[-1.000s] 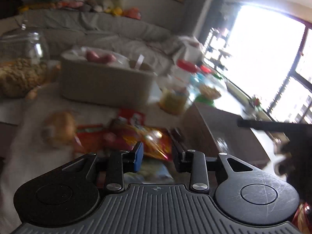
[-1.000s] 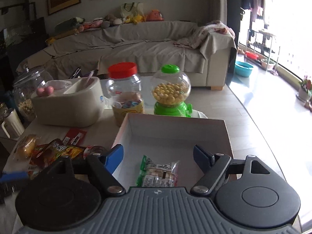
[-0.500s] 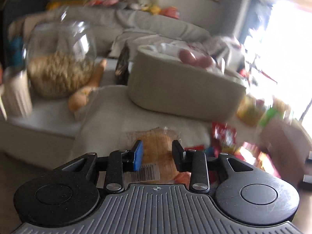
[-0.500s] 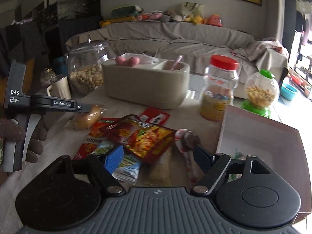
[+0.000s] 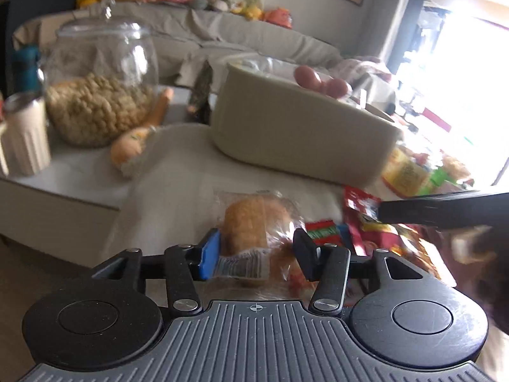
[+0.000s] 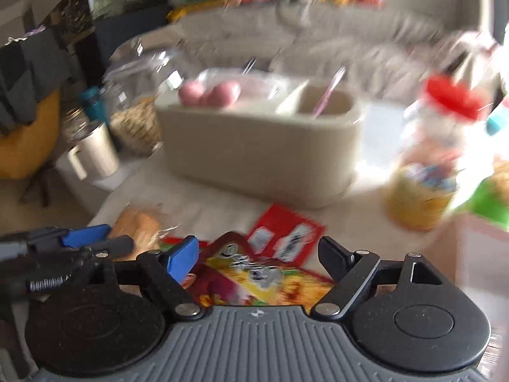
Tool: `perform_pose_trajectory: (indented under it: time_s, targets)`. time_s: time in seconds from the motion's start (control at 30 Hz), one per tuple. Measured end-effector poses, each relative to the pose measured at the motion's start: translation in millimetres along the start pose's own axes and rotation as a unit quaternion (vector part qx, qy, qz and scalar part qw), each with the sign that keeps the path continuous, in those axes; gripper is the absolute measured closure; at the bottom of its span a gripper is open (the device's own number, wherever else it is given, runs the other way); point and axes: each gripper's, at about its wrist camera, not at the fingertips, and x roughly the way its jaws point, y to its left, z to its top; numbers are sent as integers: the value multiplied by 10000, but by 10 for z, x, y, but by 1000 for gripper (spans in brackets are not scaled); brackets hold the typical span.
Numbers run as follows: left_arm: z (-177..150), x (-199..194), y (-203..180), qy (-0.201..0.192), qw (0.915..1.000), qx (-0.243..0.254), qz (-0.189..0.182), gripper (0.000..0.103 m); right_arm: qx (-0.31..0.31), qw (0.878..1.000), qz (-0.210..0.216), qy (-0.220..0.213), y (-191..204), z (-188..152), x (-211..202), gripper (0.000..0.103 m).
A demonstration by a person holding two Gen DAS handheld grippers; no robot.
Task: Organize snacks
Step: 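Grasp the red spicy-strip packet with the right tool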
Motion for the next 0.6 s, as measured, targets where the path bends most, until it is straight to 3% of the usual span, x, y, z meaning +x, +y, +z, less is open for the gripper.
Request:
perform_pose_trajectory:
  time_s: [0.07,0.17,0.27,0.33,0.4,0.5,0.6]
  targets:
    - [-3,-14,22,39,9999,-24,-93,47,-35,9998,-80,182,-39,-3,119,20]
    - [-20,32,51,-44,9999,-82,-94,41,266,9990,131,329,-143,-65,155,19]
    - [-47,91,49,-183,9996,-186,-109,39,541,9960,539,464,-200,-180,33,19]
    - [-46,93,37,-204,9994,-249,-118,41,415,9964,571,466,-171,-276,-116,24]
    - [-40,64,38,-143,9991,-343,-188,44,159,9980,481,368,-128,-357,-282,33]
    - [-79,-36,89,-6,9968,-685,-416,48,-191,9996,167,-97,-13,-451,-619,33]
    - [-234,-234,94,-51,9962,-731,-479,54,-108,9987,364,-334,140,-460,-787,33]
